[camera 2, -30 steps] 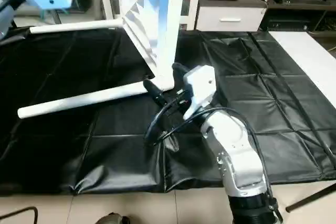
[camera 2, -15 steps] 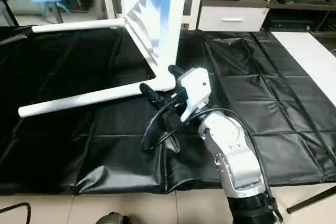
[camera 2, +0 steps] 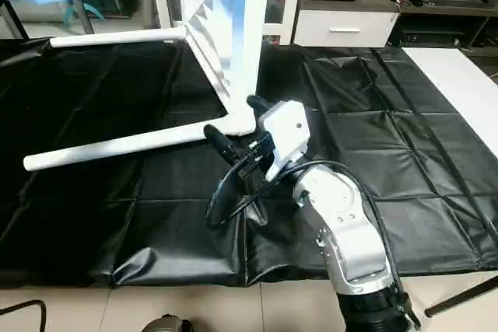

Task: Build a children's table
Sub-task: Flip table

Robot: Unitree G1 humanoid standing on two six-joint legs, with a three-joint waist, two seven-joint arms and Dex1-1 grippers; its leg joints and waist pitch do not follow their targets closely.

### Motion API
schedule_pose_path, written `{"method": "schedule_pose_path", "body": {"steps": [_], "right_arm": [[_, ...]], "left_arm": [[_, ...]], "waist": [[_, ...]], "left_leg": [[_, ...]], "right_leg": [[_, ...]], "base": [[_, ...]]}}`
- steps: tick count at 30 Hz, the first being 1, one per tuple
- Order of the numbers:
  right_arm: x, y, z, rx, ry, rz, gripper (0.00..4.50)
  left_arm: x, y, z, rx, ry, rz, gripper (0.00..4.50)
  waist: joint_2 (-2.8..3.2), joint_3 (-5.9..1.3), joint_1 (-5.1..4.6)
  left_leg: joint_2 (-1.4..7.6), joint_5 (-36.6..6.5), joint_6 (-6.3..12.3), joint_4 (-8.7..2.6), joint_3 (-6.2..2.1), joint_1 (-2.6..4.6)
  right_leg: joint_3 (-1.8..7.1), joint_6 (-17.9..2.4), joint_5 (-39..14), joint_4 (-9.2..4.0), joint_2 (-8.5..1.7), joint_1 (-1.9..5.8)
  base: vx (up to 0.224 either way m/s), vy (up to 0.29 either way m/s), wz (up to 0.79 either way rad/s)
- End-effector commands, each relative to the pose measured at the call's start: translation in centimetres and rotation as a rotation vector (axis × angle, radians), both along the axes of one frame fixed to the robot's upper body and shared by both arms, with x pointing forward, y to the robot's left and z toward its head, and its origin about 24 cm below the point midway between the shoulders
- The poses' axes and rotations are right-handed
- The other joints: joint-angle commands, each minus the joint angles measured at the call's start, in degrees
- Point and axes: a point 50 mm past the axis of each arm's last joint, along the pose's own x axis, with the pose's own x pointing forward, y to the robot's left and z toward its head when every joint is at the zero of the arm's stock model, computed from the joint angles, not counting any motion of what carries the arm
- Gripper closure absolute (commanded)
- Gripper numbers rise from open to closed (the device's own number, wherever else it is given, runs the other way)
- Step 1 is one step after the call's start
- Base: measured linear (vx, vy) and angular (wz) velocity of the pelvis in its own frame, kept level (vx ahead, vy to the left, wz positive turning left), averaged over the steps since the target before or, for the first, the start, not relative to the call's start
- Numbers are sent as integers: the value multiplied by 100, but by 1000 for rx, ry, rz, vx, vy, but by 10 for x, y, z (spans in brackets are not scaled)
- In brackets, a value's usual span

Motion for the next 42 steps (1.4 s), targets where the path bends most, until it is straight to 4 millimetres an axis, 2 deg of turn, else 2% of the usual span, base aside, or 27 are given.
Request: {"method": "schedule_pose_path", "body": {"steps": [1, 4, 5, 6, 7, 10, 15, 18, 24, 31, 36, 37, 39, 40, 42], "right_arm": [[-3, 0, 12, 59, -50, 24, 0], [-11, 2, 23, 165, -80, 87, 0], [-12, 3, 24, 168, -85, 98, 0], [-14, 3, 24, 163, -91, 107, 0], [-15, 4, 24, 165, -96, 118, 0], [-18, 5, 25, 176, -105, 134, 0], [-20, 5, 26, 193, -107, 149, 0], [-20, 5, 23, 192, -99, 141, 0], [-19, 4, 20, 189, -87, 128, 0], [-19, 4, 19, 184, -80, 122, 0], [-18, 3, 18, 179, -78, 117, 0], [-18, 2, 18, 178, -77, 116, 0], [-18, 2, 17, 176, -74, 116, 0], [-18, 2, 17, 175, -73, 117, 0], [-18, 2, 16, 174, -71, 117, 0]], "left_arm": [[0, 1, 6, -22, -3, 4, 75], [1, 2, 5, -35, 7, 7, 111], [1, 3, 4, -36, 9, 8, 111], [1, 3, 4, -38, 12, 9, 116], [1, 3, 4, -40, 14, 11, 138], [1, 4, 4, -46, 18, 13, 157], [1, 6, 1, -69, 44, 18, 206], [1, 8, -2, -92, 62, 17, 233], [-2, 12, -4, -129, 75, 28, 250], [-6, 22, -10, -218, 97, 52, 255], [-12, 35, -10, -310, 80, 88, 255], [-14, 40, -10, -344, 73, 100, 255], [-19, 50, -10, -416, 55, 117, 255], [-22, 54, -10, -459, 49, 116, 255], [-24, 57, -10, -494, 42, 115, 255]], "waist": [[98, -398, 4], [103, -390, 6], [100, -387, 3], [121, -382, 6], [124, -381, 4], [117, -380, 0], [121, -364, 6], [114, -364, 6], [133, -369, 14], [128, -376, 26], [135, -371, 27], [117, -370, 19], [120, -376, 15], [102, -374, -7], [115, -382, 2]], "left_leg": [[240, -2100, -568, -449, -89, 270], [243, -2304, -542, -463, -99, 276], [246, -2317, -543, -466, -104, 276], [252, -2353, -571, -474, -108, 280], [251, -2411, -599, -476, -108, 284], [244, -2478, -623, -482, -115, 273], [245, -2729, -651, -493, -124, 287], [245, -2741, -643, -492, -121, 294], [248, -2692, -640, -491, -122, 290], [245, -2578, -628, -492, -110, 285], [246, -2671, -636, -495, -111, 295], [247, -2645, -636, -503, -115, 279], [241, -2566, -612, -495, -109, 279], [238, -2484, -588, -498, -109, 252], [235, -2423, -564, -488, -99, 267]], "right_leg": [[159, -915, -353, -338, -260, 116], [163, -903, -528, -355, -264, 105], [162, -891, -533, -354, -259, 107], [162, -875, -566, -357, -259, 98], [164, -865, -611, -361, -257, 93], [164, -860, -714, -369, -270, 100], [175, -837, -1081, -405, -285, 72], [178, -829, -1112, -412, -279, 63], [177, -852, -1044, -398, -277, 58], [173, -870, -939, -385, -274, 62], [176, -854, -1082, -395, -276, 51], [172, -851, -1061, -389, -272, 64], [171, -866, -1024, -380, -277, 65], [167, -877, -972, -368, -278, 87], [167, -879, -950, -374, -273, 71]], "base": [[0, 0, 0], [0, 0, 0], [0, 0, 0], [0, 0, 0], [0, 0, 0], [0, 0, 0], [0, 0, 0], [0, 0, 0], [0, 0, 0], [0, 0, 0], [0, 0, 0], [0, 0, 0], [0, 0, 0], [0, 0, 0], [0, 0, 0]]}}
